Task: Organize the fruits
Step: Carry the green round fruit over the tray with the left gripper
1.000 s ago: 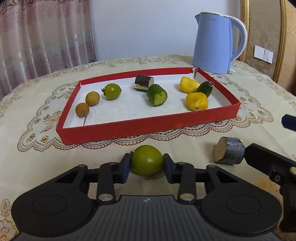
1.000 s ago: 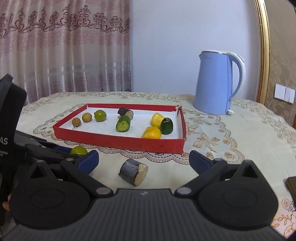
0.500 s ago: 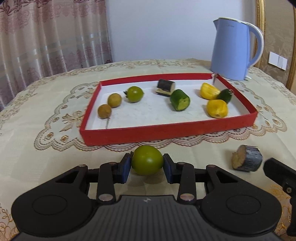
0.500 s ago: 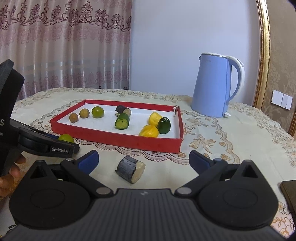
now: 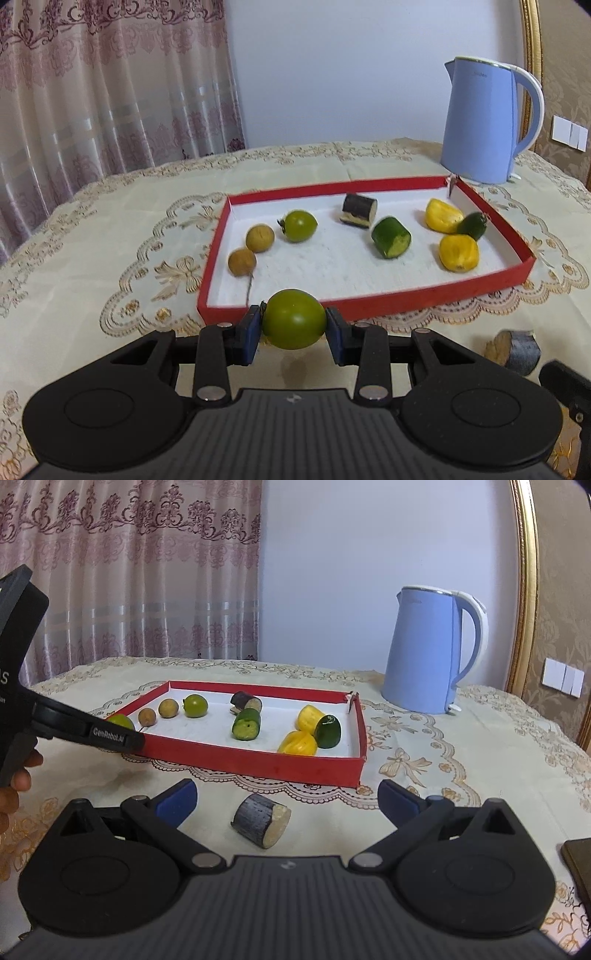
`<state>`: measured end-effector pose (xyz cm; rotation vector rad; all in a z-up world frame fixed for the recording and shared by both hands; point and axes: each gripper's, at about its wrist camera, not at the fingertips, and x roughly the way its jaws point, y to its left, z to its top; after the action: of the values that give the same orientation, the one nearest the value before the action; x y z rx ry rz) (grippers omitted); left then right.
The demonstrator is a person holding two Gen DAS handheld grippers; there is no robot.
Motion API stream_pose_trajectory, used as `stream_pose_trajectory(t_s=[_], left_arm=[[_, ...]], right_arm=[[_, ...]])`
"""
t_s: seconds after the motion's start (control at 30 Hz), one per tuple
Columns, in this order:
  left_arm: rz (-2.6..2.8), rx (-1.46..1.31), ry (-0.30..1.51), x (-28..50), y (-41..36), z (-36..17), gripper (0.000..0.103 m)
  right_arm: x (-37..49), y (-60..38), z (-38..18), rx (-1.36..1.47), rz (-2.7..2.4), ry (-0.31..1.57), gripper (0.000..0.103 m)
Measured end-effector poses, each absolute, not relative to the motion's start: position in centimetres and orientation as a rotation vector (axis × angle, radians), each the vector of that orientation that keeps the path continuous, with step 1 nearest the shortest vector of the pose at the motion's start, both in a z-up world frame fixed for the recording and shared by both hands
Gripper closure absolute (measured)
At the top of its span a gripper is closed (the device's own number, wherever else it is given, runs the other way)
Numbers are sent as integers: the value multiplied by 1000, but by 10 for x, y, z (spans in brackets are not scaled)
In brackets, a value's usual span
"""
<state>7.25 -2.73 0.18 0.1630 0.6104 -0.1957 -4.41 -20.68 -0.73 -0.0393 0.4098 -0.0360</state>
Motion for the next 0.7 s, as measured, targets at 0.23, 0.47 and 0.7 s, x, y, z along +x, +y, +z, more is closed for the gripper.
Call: stream_pose_trajectory(t_s=[0.23,0.47,0.7], left_arm=[[-173,188,568,87,-34,18,67],[-153,217,558,108,-42,24,67],[-129,237,563,126,-50,23,67]], right_arm=[[-41,-208,-10,-32,-27,423,0],[-40,-206,-10,-40,-12,421,0],[-38,-209,-11,-27,-14,427,0]])
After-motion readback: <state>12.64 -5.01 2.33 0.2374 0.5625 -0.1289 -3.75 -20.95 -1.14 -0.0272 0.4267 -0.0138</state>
